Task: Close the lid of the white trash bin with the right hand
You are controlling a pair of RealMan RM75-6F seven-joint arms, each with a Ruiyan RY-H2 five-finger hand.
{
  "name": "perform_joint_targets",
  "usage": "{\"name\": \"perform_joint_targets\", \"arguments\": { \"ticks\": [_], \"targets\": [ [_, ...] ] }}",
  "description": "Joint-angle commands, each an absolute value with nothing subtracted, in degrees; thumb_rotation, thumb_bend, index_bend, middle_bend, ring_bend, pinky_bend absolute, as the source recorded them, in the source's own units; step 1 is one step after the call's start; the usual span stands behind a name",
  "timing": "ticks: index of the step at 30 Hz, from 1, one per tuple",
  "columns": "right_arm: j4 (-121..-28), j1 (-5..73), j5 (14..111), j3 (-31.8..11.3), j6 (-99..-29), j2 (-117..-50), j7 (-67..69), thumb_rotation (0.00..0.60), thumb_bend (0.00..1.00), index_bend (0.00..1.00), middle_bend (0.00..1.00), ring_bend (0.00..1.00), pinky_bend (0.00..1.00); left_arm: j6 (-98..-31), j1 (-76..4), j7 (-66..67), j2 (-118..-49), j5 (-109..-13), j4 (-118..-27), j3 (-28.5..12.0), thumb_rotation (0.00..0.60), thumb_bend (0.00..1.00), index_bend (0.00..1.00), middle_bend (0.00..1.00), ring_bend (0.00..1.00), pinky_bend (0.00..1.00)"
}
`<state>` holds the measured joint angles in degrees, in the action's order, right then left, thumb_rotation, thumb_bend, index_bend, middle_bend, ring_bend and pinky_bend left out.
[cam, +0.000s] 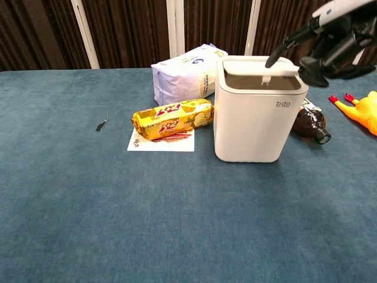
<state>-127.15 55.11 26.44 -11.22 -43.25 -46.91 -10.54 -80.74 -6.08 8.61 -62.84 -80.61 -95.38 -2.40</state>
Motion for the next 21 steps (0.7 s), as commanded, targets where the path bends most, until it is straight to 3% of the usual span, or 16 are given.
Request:
{"name": "perform_joint_targets", "arguments": {
  "ticks": [1,21],
  "targets": [
    [-127.4,54.3,27.7,-10.2,-44.4,-48.2,-10.5,0.600,0.75,0.20,0.72,0.85,0.88,-80.8,-6.1,8.8,-62.9,-80.7,-95.4,-2.4,0.600,0.00,0.00,0.00,0.00,0.00],
    [-126.1,54.4,28.7,-6.5,-45.5,-51.4,-11.5,0.600,0.75,0.19,0.72,0.85,0.88,-81.1,-6.1,8.5,-62.8,-80.6,-95.2,-2.5,0.600,0.00,0.00,0.00,0.00,0.00]
  ]
}}
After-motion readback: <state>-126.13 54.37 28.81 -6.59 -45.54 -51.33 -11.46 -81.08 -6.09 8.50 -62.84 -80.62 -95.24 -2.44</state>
